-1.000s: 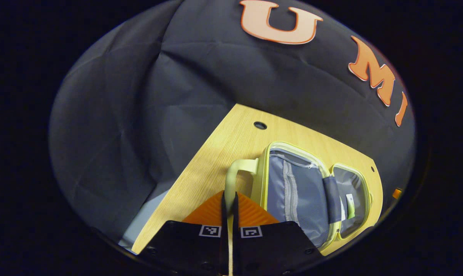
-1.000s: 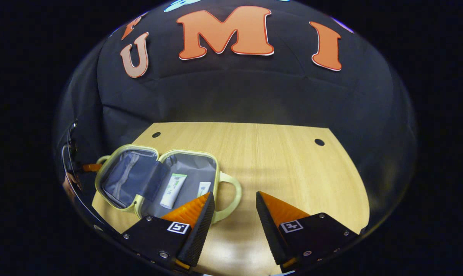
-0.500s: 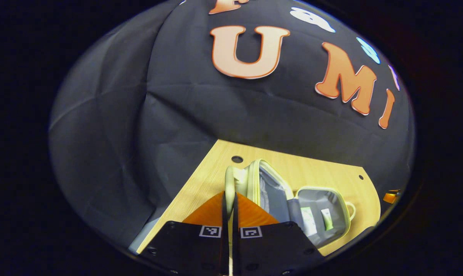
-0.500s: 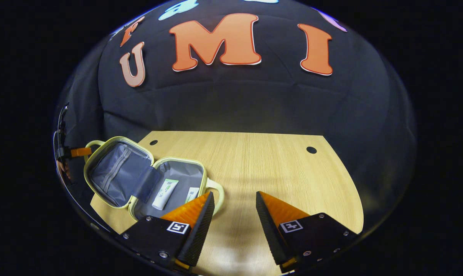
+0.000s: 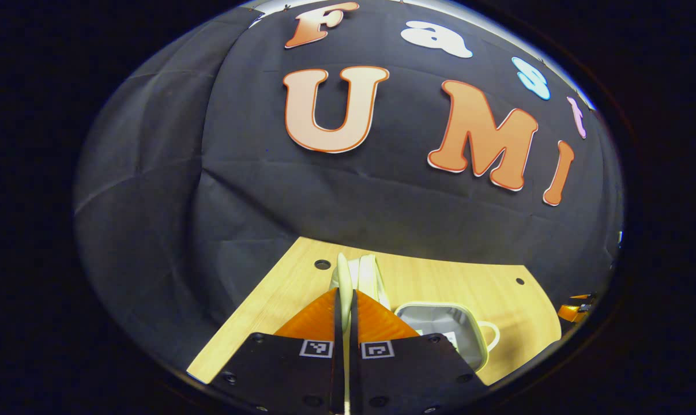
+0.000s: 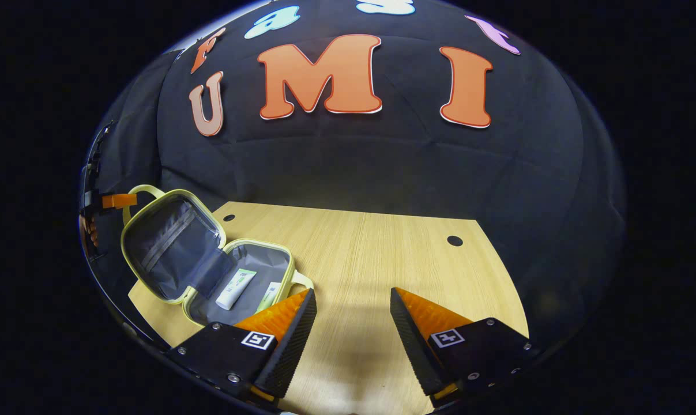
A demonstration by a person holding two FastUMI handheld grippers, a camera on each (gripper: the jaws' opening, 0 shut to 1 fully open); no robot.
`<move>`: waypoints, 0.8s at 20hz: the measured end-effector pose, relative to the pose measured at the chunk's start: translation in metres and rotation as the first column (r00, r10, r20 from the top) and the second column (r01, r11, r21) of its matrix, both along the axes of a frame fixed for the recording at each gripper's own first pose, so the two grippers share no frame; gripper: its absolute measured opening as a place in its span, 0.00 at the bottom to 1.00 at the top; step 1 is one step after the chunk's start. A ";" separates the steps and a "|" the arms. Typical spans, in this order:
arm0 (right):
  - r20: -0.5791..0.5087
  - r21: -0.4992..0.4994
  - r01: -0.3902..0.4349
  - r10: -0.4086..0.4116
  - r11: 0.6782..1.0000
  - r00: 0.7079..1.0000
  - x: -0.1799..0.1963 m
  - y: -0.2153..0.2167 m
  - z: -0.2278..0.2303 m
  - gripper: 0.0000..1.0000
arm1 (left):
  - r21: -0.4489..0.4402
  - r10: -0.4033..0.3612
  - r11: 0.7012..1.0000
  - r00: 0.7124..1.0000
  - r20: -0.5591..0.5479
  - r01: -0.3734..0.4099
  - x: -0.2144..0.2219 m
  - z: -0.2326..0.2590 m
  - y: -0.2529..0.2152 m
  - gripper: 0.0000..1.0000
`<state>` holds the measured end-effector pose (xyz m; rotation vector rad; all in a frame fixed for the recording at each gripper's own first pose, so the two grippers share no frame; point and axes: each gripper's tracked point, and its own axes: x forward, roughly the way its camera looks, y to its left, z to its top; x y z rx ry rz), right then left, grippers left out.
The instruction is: First open the suitcase, pack the skin care products into it, and then close the suitcase.
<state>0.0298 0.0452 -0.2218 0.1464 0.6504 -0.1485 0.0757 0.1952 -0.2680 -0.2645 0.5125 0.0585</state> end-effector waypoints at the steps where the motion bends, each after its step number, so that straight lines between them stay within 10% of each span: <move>1: 0.004 0.004 0.001 -0.001 1.000 1.000 -0.001 -0.003 0.001 0.84 | -0.007 -0.004 1.000 1.000 0.003 0.004 -0.001 0.005 -0.008 0.03; 16: 0.077 0.068 -0.085 0.079 0.994 0.994 -0.006 0.015 -0.001 0.87 | 0.012 -0.186 0.982 0.975 0.119 0.186 -0.010 0.046 -0.154 0.04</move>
